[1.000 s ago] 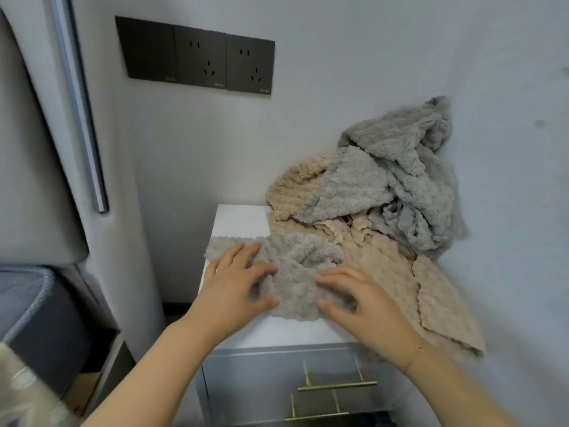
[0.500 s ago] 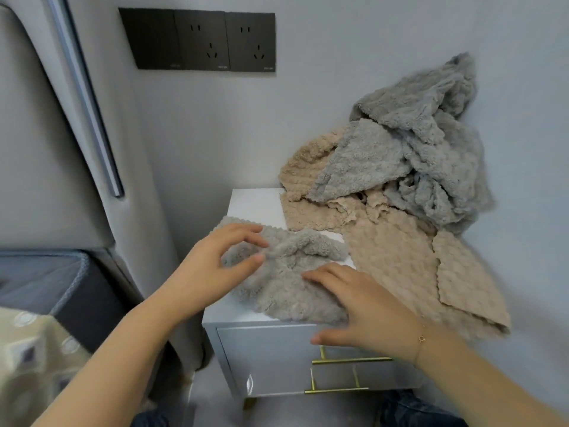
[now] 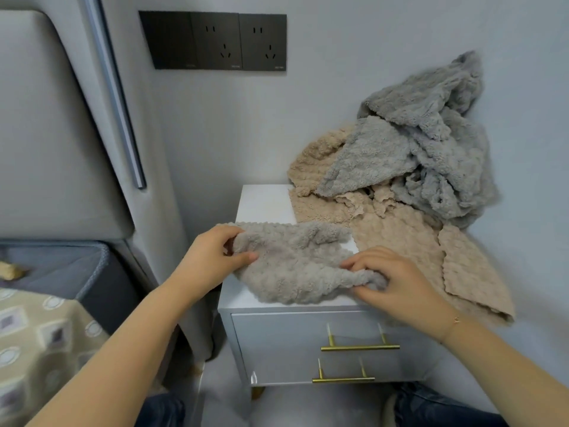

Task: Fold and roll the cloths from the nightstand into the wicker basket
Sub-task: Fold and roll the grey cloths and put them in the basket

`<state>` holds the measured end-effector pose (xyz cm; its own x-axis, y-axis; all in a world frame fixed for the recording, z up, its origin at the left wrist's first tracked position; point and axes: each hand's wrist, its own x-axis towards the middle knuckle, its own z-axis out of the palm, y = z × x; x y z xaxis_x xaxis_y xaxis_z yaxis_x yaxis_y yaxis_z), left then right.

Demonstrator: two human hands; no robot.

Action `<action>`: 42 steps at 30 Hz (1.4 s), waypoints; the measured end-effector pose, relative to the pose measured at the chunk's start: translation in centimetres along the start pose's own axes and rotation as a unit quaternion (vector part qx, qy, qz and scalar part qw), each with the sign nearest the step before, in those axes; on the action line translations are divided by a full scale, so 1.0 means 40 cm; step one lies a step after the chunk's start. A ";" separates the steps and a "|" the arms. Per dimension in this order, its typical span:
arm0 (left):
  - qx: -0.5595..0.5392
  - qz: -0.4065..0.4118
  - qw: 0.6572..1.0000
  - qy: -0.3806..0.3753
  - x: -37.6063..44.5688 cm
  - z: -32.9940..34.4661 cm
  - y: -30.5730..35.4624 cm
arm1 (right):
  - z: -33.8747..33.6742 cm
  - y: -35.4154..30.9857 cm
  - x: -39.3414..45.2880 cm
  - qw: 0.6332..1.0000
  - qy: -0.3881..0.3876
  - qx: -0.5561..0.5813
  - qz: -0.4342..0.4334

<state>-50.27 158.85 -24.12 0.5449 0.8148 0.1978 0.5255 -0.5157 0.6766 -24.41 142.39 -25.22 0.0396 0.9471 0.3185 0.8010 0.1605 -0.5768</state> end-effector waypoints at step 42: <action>-0.038 -0.170 0.984 0.043 0.044 -0.019 -0.121 | 0.069 0.050 0.163 0.980 0.092 -0.041 0.173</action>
<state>-52.36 162.97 -26.52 0.2876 0.9577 0.0072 0.6156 -0.1907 0.7646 -24.20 149.64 -26.37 0.4180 0.8735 0.2494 0.7654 -0.1908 -0.6146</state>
